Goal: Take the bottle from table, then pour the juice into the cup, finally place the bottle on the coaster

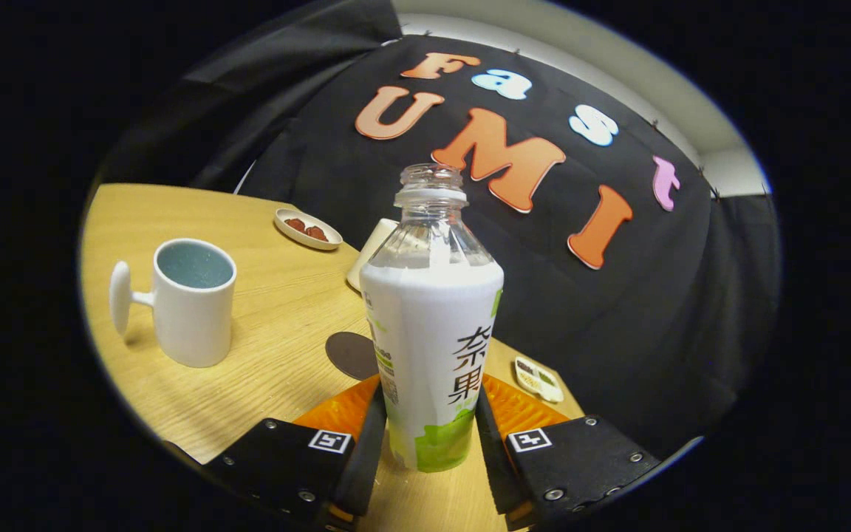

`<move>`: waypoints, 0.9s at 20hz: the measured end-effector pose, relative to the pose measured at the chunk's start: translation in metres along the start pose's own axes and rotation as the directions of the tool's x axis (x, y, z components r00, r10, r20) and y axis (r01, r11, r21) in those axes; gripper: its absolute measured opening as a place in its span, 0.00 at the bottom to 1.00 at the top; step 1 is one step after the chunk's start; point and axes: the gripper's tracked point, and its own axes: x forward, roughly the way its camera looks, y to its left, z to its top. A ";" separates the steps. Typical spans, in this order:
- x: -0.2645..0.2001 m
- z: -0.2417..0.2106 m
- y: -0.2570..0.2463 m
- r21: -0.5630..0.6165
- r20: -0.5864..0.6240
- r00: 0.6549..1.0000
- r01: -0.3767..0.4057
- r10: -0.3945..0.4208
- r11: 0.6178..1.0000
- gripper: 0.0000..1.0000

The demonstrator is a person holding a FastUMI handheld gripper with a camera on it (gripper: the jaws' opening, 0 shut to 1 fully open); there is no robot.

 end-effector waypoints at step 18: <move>0.013 0.049 0.007 -0.593 0.137 0.991 0.072 0.011 0.802 0.62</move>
